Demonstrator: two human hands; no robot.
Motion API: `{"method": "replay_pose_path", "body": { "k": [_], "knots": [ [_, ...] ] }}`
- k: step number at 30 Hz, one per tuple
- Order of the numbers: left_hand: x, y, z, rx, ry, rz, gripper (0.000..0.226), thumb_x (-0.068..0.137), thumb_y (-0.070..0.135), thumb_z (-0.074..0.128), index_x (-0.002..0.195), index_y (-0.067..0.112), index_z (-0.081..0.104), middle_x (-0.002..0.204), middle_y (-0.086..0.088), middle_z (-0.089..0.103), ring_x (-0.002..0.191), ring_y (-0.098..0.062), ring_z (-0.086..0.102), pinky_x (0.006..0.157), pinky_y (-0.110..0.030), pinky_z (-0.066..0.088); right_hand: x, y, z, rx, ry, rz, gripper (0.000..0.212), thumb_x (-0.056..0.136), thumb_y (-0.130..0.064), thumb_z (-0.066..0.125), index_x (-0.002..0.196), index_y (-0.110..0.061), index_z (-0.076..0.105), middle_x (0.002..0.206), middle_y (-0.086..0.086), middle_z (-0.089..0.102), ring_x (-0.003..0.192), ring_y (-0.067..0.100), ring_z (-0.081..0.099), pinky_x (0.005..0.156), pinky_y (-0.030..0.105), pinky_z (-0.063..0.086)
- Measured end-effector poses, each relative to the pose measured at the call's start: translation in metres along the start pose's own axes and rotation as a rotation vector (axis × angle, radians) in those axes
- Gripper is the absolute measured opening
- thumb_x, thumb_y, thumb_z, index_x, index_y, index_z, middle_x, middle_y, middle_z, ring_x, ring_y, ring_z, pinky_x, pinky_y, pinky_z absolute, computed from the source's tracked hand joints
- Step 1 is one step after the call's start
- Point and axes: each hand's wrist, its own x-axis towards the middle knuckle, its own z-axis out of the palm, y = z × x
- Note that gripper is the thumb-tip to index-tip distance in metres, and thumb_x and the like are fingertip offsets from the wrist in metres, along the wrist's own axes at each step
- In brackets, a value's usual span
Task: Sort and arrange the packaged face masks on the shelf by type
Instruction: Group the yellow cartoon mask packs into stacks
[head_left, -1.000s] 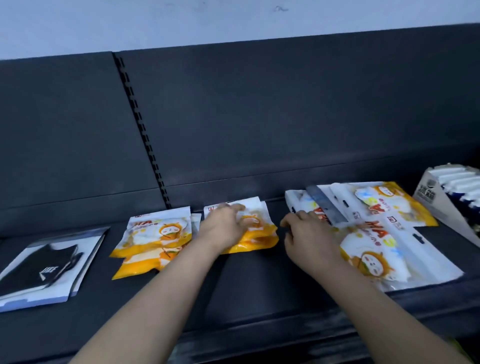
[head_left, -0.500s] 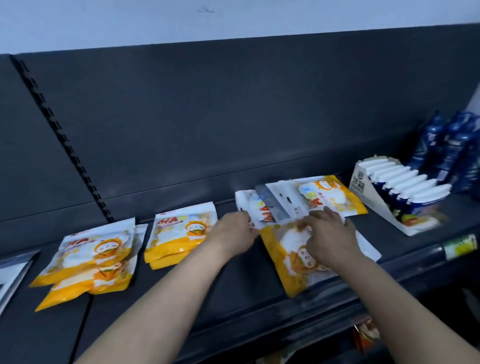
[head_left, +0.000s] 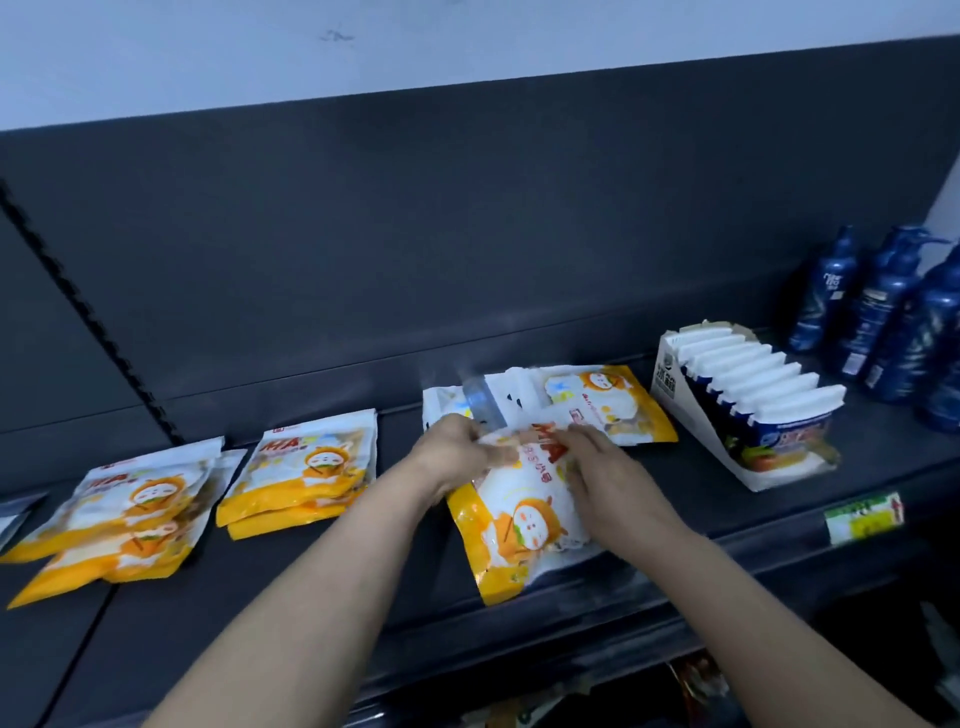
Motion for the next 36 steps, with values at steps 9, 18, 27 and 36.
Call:
{"method": "replay_pose_path", "body": {
  "k": [9, 18, 27, 36],
  "knots": [
    [-0.013, -0.033, -0.058, -0.318, 0.575, -0.049, 0.041, 0.084, 0.049, 0.060, 0.076, 0.010, 0.055, 0.075, -0.013, 0.067, 0.073, -0.036, 0.065, 0.070, -0.051, 0.054, 0.040, 0.013, -0.001, -0.269, -0.093, 0.318, 0.053, 0.090, -0.018, 0.042, 0.141, -0.018, 0.029, 0.146, 0.012, 0.032, 0.135, 0.039, 0.025, 0.107, 0.049, 0.027],
    [-0.009, -0.023, -0.045, -0.379, 0.792, -0.021, 0.040, 0.083, 0.050, 0.060, 0.070, 0.016, 0.043, 0.071, -0.011, 0.062, 0.062, -0.033, 0.056, 0.056, -0.046, 0.045, 0.044, 0.013, 0.004, -0.282, 0.023, 0.140, 0.038, 0.092, -0.028, 0.045, 0.130, -0.024, 0.046, 0.138, 0.003, 0.044, 0.128, 0.028, 0.037, 0.100, 0.044, 0.033],
    [-0.006, -0.011, -0.017, -0.510, 0.771, -0.017, 0.028, 0.093, 0.034, 0.060, 0.079, 0.012, 0.049, 0.080, -0.004, 0.063, 0.071, -0.021, 0.061, 0.056, -0.032, 0.048, 0.053, 0.037, -0.007, -0.132, -0.066, 0.201, 0.073, 0.086, -0.055, 0.053, 0.144, -0.020, 0.027, 0.151, 0.010, 0.028, 0.140, 0.032, 0.023, 0.108, 0.050, 0.025],
    [-0.014, -0.012, -0.009, -0.496, 0.780, -0.063, 0.028, 0.091, 0.039, 0.061, 0.080, 0.015, 0.051, 0.090, -0.008, 0.068, 0.085, -0.028, 0.067, 0.076, -0.049, 0.057, 0.053, 0.034, -0.006, -0.090, -0.321, 0.212, 0.114, 0.057, -0.074, 0.069, 0.145, -0.020, 0.022, 0.145, 0.005, 0.040, 0.131, 0.025, 0.040, 0.098, 0.041, 0.041]
  ]
}}
